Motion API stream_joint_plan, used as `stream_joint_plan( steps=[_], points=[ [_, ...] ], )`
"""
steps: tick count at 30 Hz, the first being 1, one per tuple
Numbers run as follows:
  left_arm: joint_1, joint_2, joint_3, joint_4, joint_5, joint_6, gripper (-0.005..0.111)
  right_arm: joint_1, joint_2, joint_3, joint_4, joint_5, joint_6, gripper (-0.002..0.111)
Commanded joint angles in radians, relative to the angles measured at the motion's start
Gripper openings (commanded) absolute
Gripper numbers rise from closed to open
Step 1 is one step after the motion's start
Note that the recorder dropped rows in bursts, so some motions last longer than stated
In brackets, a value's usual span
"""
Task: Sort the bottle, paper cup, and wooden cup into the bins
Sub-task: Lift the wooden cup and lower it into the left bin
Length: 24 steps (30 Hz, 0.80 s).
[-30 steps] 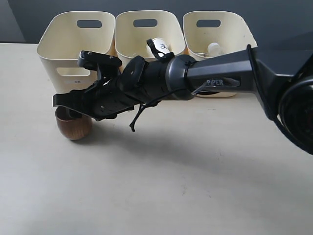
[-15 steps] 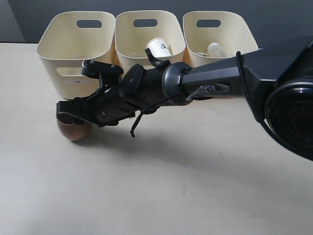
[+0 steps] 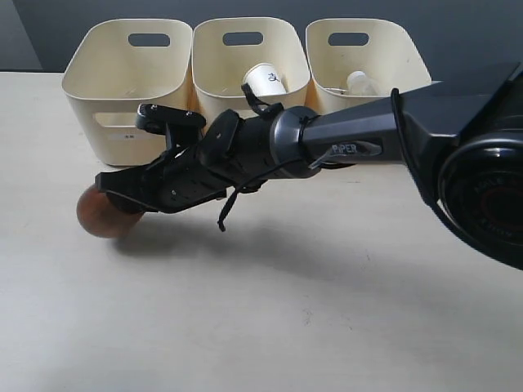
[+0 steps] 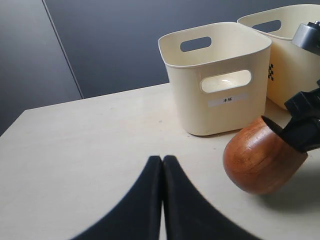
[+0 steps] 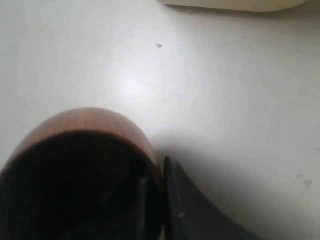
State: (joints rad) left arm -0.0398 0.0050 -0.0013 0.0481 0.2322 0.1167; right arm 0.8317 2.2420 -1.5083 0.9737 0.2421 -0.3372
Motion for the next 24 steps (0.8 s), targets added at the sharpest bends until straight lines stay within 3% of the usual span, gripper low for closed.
stream_joint_plan(
  steps=[1, 11, 24],
  points=[
    [-0.003, -0.005, 0.001, -0.005, -0.001, -0.002, 0.0, 0.001, -0.027, -0.003, 0.002, -0.005, -0.006, 0.0],
    [-0.003, -0.005, 0.001, -0.005, -0.001, -0.002, 0.0, -0.004, -0.171, -0.093, -0.102, -0.053, -0.01, 0.0],
    [-0.003, -0.005, 0.001, -0.005, -0.001, -0.002, 0.0, -0.005, -0.172, -0.152, -0.174, -0.449, -0.059, 0.0]
  ],
)
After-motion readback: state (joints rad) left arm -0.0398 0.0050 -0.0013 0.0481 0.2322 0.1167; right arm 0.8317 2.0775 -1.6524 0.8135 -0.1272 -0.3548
